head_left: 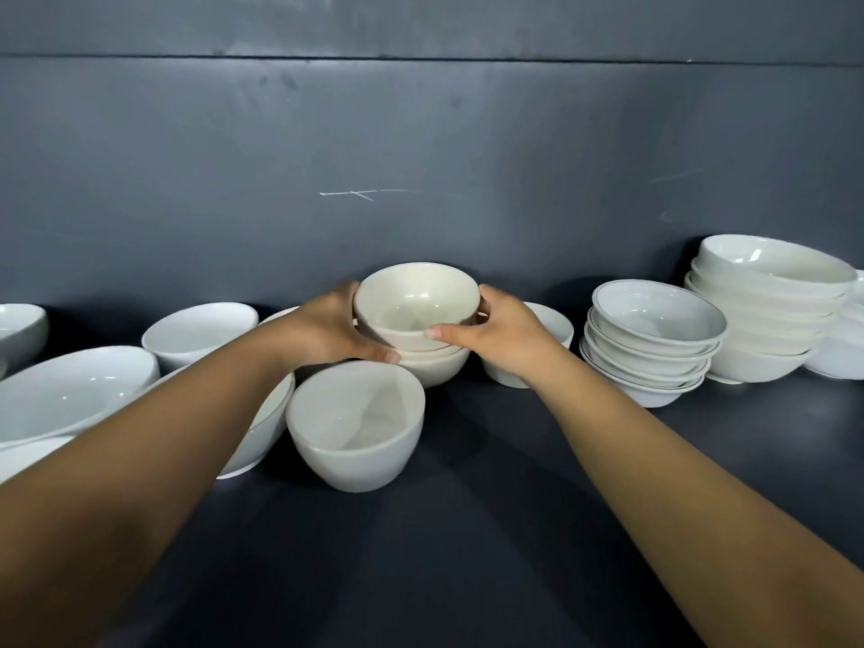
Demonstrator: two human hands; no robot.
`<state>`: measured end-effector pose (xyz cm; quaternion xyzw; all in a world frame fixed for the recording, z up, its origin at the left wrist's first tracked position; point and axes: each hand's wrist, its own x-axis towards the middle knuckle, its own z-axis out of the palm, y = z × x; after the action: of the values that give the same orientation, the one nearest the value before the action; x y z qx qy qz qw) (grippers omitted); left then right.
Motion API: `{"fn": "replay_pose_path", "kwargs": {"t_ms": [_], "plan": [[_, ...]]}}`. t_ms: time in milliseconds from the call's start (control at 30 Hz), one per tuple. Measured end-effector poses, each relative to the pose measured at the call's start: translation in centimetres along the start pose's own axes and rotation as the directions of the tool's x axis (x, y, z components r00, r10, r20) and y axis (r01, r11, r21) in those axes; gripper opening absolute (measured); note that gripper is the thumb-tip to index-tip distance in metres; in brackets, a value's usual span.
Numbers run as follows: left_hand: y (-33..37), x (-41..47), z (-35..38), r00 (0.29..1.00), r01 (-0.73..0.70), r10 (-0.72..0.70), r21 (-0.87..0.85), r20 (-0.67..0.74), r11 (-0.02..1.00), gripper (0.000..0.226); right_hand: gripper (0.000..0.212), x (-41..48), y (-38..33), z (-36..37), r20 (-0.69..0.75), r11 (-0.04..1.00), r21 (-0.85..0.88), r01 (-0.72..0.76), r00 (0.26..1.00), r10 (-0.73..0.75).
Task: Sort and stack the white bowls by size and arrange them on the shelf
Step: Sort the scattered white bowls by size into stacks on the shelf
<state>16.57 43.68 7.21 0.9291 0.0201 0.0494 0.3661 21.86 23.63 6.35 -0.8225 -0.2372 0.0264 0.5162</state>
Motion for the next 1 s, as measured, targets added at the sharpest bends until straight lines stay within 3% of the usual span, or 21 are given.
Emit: {"fn": "replay_pose_path", "kwargs": {"t_ms": [67, 133, 333, 433, 567, 633, 733, 833, 933, 1000], "plan": [[0.5, -0.2, 0.1, 1.000, 0.005, -0.005, 0.007, 0.001, 1.000, 0.061, 0.050, -0.1, -0.5, -0.2, 0.024, 0.998, 0.057, -0.017, 1.000, 0.016], [0.9, -0.3, 0.0, 1.000, -0.008, 0.008, 0.007, 0.001, 1.000, 0.044, 0.039, -0.2, -1.0, -0.5, 0.059, 0.998, 0.059, -0.023, 0.998, 0.020], [1.4, -0.6, -0.4, 1.000, -0.021, 0.021, 0.025, 0.010, 0.999, 0.039, 0.046, -0.3, -1.3, -0.7, 0.075, 0.999, 0.036, -0.040, 0.996, 0.037], [1.5, -0.7, -0.3, 0.999, -0.028, 0.028, 0.015, 0.017, 0.999, 0.040, 0.037, -0.4, -1.5, -0.8, 0.096, 0.999, 0.036, -0.037, 0.995, 0.034], [1.4, -1.3, -0.3, 1.000, -0.010, 0.012, -0.087, 0.025, 0.996, 0.041, 0.041, -0.4, -1.4, -0.9, 0.113, 0.998, 0.034, -0.047, 0.993, 0.043], [2.0, -2.1, -0.5, 0.999, 0.001, -0.008, -0.154, -0.045, 0.988, 0.044, 0.049, -0.4, -1.4, -0.8, 0.115, 0.998, 0.023, -0.058, 0.992, 0.055], [3.3, -4.5, -1.2, 0.964, -0.008, -0.044, -0.194, -0.264, 0.981, 0.063, 0.055, -0.9, -2.1, -0.9, 0.030, 0.993, -0.117, -0.011, 0.999, 0.015], [4.8, -8.1, -1.3, 0.906, -0.074, -0.021, -0.206, -0.422, 0.976, 0.049, 0.067, -2.2, -3.2, -0.7, -0.086, 0.954, -0.263, 0.143, 0.982, -0.171], [4.4, -11.8, 0.4, 0.855, -0.090, 0.006, -0.136, -0.518, 0.987, 0.026, 0.057, -4.8, -3.1, 0.8, 0.021, 0.905, -0.265, 0.334, 0.940, -0.341], [3.5, -14.1, 2.5, 0.818, -0.093, 0.034, -0.074, -0.574, 0.993, 0.018, 0.053, -6.3, -2.2, 2.0, 0.155, 0.885, -0.259, 0.386, 0.921, -0.356]]}}
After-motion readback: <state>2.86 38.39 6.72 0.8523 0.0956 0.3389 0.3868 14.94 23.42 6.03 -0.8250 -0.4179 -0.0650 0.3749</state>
